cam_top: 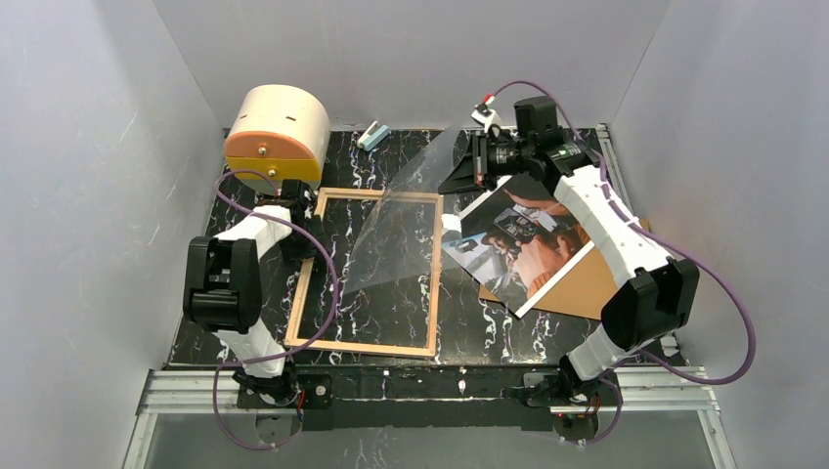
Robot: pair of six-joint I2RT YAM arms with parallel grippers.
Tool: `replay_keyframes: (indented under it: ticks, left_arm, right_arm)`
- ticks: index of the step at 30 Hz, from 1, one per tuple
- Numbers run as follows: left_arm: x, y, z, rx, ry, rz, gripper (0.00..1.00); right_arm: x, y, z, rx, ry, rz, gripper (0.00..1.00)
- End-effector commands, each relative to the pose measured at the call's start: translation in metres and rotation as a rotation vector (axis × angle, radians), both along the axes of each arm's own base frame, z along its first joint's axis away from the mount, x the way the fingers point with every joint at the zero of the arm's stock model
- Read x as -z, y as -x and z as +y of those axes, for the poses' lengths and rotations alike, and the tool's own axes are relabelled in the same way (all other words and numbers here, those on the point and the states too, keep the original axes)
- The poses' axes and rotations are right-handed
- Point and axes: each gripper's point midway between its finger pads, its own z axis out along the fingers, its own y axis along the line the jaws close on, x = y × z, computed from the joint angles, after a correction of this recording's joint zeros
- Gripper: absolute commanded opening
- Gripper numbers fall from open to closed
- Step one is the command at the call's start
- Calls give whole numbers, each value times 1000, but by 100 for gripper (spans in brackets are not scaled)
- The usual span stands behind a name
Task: Put the photo into the frame
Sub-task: Place the photo frame item in the photo frame.
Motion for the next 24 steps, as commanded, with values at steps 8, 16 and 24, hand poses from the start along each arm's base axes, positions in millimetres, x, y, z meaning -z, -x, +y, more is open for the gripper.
replay_keyframes:
  ticks: [8,16,24]
  left_arm:
    - [2,-5,-50,22,290,-13,32]
    - [-1,-6,-53,-10,311,-27,31]
    - [14,-3,-65,-9,379,18,30]
  right_arm:
    - [21,33,11,-160,-40,35,1]
    - [122,42,-37,56,54,251,1]
    - [176,48,-61,128,73,278,6]
